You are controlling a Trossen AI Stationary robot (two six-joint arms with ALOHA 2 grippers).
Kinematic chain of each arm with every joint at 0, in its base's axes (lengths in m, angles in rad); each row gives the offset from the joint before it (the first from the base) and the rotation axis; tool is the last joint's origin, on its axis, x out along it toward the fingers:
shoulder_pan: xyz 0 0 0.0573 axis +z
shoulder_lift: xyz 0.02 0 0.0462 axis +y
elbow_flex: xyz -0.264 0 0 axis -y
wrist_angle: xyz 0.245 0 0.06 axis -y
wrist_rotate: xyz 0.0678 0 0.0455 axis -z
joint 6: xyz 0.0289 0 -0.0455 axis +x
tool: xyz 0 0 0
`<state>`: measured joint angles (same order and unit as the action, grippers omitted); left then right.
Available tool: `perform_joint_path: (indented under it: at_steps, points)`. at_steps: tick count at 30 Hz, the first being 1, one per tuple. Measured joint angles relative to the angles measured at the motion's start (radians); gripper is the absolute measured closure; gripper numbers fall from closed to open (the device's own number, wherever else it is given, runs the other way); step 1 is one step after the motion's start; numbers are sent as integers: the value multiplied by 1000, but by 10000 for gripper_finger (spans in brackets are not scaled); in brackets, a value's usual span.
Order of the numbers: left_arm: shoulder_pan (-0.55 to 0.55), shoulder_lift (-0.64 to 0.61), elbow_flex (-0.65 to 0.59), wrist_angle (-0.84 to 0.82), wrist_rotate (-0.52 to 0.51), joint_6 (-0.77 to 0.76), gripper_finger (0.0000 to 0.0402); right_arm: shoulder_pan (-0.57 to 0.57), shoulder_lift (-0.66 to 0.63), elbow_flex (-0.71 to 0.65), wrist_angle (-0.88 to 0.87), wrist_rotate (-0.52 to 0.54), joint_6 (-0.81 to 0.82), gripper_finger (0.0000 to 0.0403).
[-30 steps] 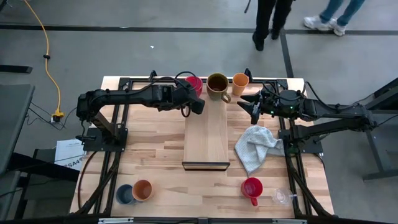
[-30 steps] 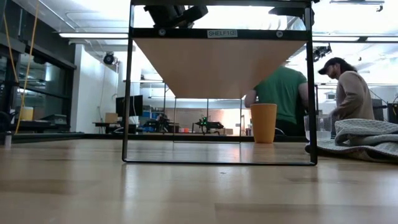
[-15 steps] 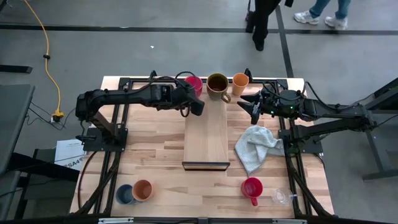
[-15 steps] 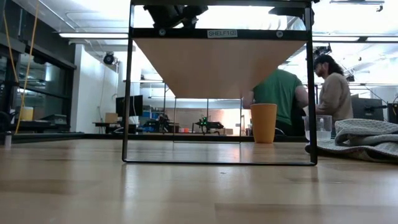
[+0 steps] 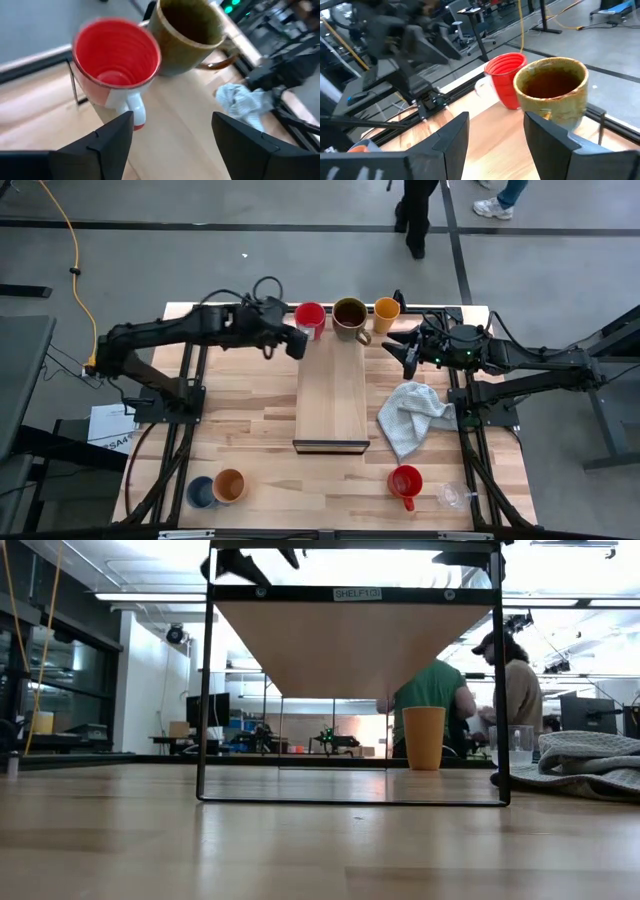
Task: Stack small to large cups/mugs on shelf
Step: Adjust the green mug on the shelf
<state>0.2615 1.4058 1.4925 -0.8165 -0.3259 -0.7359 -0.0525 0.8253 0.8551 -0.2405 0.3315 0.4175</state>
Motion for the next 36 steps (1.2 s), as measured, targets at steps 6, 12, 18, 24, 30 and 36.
perform_joint_path:
  at_steps: [6,12,18,24,30,36]
  points:
    - [0,-100,0,-54,-19,82,170,0,0,0,0,108,25,221]
    - [-1,-170,0,-112,-94,103,193,0,0,0,-12,264,54,222]
    - [-62,-234,-75,-132,-312,156,325,-27,44,0,-98,303,116,266]
    - [-98,-310,-331,92,-304,124,389,-78,145,0,-212,192,227,383]
    - [-98,-324,-569,351,-226,87,398,-128,232,0,-202,130,229,397]
    - [-98,-323,-700,578,-171,101,400,-196,269,0,-173,149,189,402]
